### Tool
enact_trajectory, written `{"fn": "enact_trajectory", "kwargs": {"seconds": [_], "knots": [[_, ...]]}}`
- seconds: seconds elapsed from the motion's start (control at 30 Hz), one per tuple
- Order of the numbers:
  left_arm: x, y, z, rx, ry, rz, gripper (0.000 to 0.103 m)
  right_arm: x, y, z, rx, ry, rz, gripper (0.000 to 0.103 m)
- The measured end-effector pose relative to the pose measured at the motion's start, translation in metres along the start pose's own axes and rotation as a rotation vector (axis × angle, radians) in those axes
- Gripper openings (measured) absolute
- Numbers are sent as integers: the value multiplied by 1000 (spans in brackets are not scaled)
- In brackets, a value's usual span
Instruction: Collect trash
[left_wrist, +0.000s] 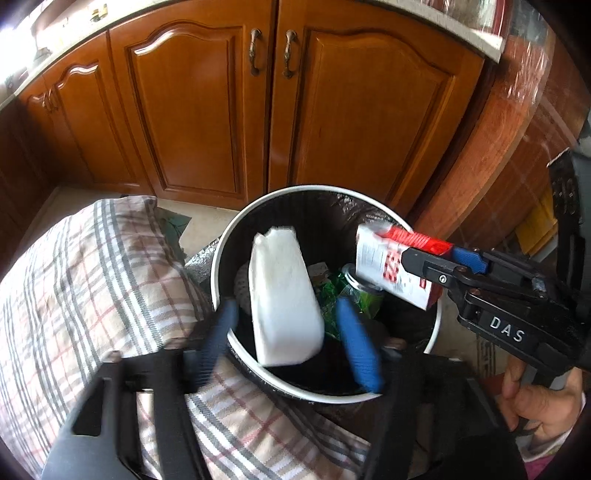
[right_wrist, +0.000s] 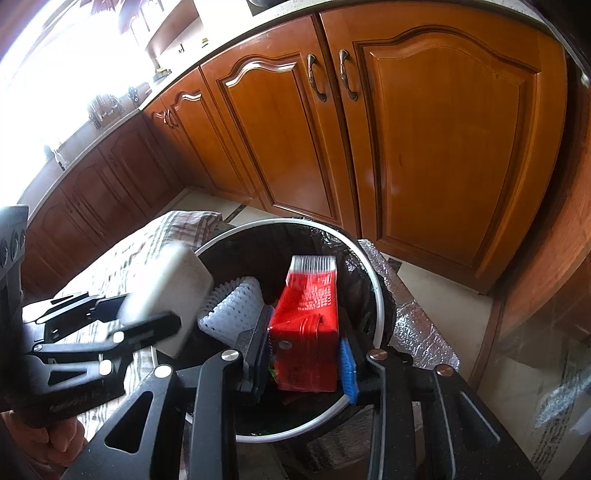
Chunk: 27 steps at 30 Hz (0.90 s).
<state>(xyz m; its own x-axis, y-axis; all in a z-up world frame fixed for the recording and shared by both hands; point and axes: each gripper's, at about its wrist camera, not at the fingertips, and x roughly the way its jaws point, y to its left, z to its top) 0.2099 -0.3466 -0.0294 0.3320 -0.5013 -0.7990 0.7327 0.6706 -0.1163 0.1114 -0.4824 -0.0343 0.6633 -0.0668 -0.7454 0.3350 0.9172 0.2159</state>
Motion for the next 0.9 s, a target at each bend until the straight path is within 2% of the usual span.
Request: {"fn": "enact_trajectory", "kwargs": {"seconds": [0.13,0.27,0.5,0.63,0.9], "knots": [[-13,8,-4,-27,-25,-22,69,-6,-3,-2,37,-26,32,48],[-32,19,-15,-62,-73,-35,73,-17,-3,-7,76,-67,55,52],[-70,43,-56,-163,-141,-50,75,-43,11,-24,100,-153,75,79],[-90,56,-86,-203,-186,-30,79,-59,29,-44,103,-205,71,94],[-122,66,-136,-223,-271,39,87,-87,63,-95,101,-276,44,100]]}}
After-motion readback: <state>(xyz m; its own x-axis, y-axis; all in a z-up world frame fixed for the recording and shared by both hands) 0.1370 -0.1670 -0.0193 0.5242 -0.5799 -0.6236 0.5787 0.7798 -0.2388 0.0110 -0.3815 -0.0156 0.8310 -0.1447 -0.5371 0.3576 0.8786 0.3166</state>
